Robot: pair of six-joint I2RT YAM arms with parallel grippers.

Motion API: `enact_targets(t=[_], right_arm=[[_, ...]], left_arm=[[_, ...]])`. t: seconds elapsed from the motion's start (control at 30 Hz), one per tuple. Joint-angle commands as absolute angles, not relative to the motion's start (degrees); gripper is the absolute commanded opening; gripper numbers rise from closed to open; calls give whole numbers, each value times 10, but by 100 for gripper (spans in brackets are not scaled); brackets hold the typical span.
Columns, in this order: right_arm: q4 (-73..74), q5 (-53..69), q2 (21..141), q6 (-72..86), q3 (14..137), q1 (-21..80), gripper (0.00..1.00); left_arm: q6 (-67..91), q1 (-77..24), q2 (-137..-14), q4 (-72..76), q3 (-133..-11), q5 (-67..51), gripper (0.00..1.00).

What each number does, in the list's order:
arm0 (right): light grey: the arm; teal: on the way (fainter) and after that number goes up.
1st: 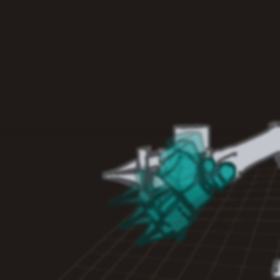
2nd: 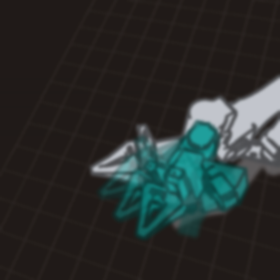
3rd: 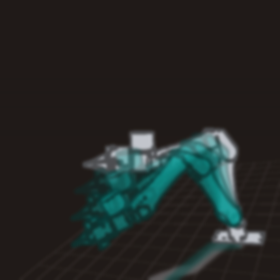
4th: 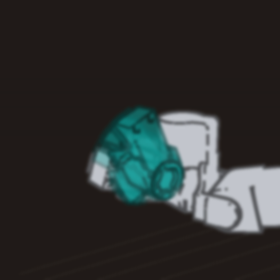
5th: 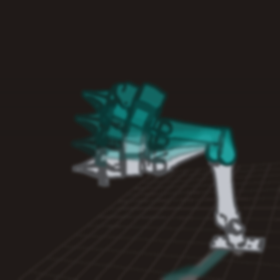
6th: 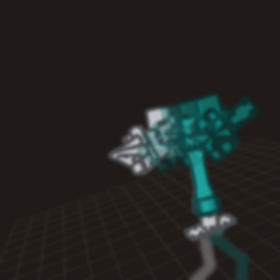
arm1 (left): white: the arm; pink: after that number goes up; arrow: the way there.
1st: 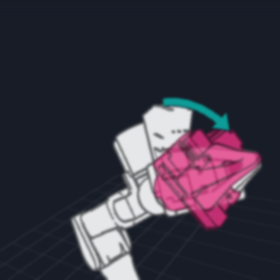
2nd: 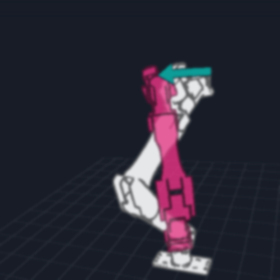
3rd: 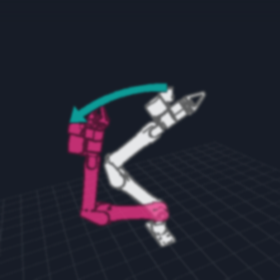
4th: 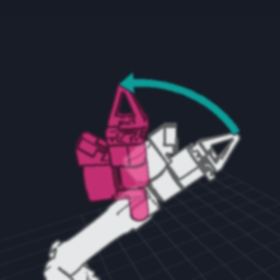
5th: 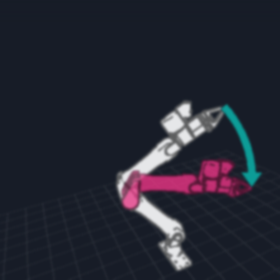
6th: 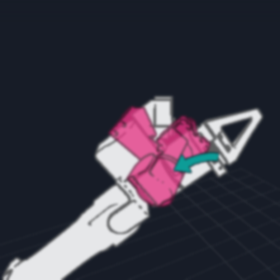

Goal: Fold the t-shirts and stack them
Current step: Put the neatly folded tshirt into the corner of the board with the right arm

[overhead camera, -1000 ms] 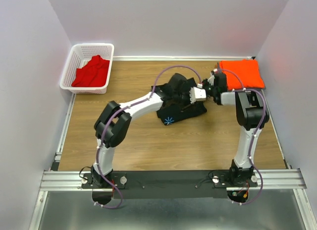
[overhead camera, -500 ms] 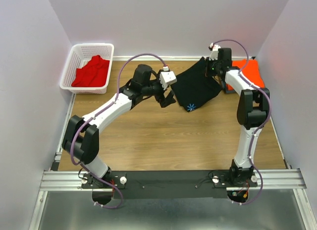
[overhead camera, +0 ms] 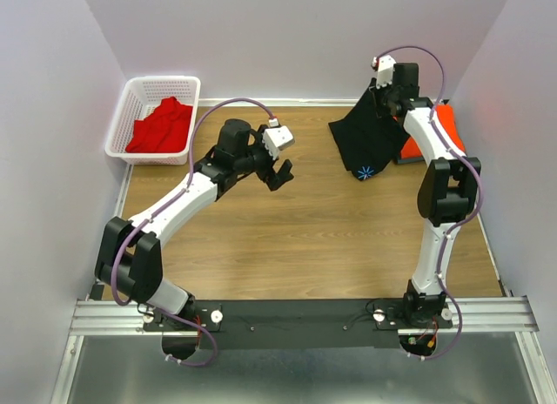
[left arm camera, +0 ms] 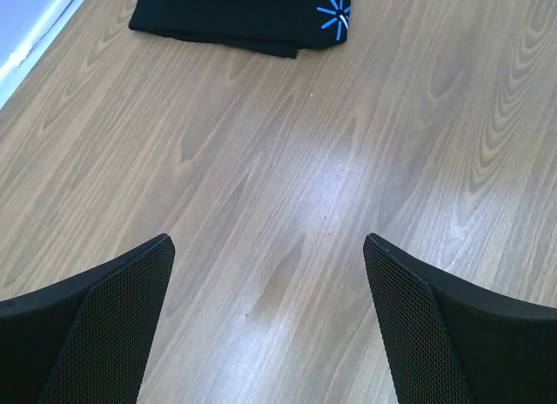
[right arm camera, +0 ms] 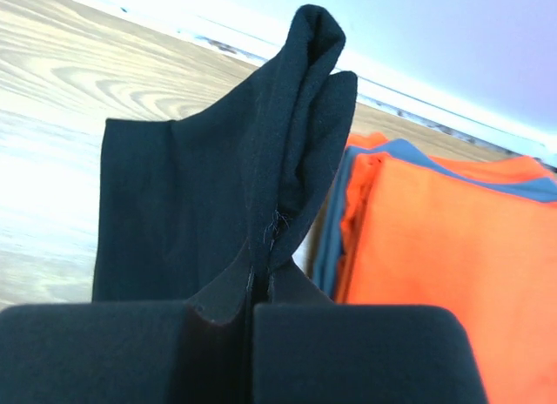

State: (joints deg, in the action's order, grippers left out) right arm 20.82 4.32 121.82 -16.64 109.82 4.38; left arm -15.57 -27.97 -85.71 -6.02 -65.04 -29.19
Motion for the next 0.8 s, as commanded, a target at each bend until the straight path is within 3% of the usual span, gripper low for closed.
enact_targets(t=[0.0,0.77], right_arm=[[236,4,1194,-208,1128,38,1],[272,-17,1157,-239,1200,24,1]], left_arm=[[-154,-279,-835,-48,-640,-265,97],[-162,-279,-831,-56,-638,-230,97]])
